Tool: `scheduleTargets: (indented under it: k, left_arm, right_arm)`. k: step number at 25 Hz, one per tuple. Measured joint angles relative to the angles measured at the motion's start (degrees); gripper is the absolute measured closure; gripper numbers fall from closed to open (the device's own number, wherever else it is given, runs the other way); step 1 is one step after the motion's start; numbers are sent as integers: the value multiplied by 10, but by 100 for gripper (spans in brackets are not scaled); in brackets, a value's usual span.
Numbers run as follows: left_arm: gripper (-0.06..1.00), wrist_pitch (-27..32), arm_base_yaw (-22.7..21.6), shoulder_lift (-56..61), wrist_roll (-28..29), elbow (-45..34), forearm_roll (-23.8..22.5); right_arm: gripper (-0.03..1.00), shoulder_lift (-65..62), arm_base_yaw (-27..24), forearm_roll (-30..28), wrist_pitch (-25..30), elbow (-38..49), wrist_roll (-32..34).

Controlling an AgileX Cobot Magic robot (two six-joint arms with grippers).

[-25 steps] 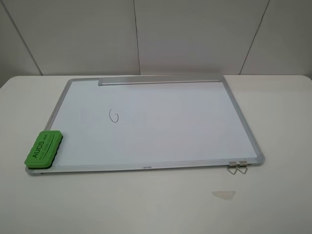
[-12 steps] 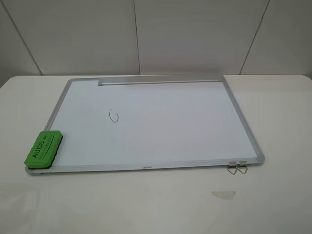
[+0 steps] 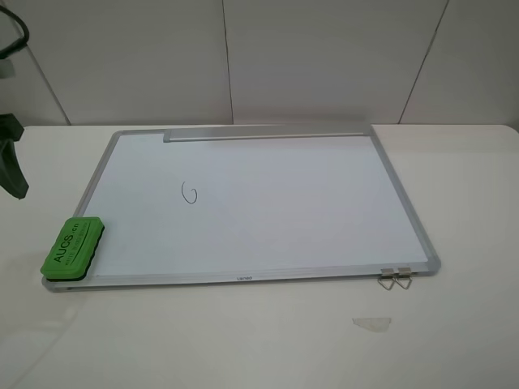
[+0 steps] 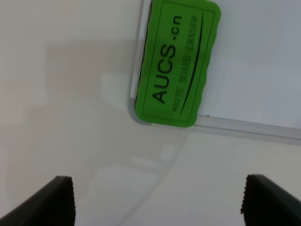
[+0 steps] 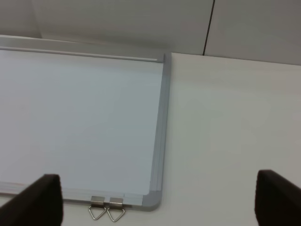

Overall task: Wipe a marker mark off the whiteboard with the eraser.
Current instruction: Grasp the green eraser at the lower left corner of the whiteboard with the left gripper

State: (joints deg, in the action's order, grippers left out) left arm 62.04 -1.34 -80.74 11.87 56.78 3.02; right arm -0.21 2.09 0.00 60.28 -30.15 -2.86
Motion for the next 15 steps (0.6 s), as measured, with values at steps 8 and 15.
scheduleTargets:
  k: [8, 15]
  left_arm:
    - [21, -89, 0, -52, -5, -51, 0]
    - [21, -185, 0, -52, -20, -122, 3]
  right_arm:
    - [15, 0, 0, 0, 0, 0, 0]
    - [15, 0, 0, 0, 0, 0, -1]
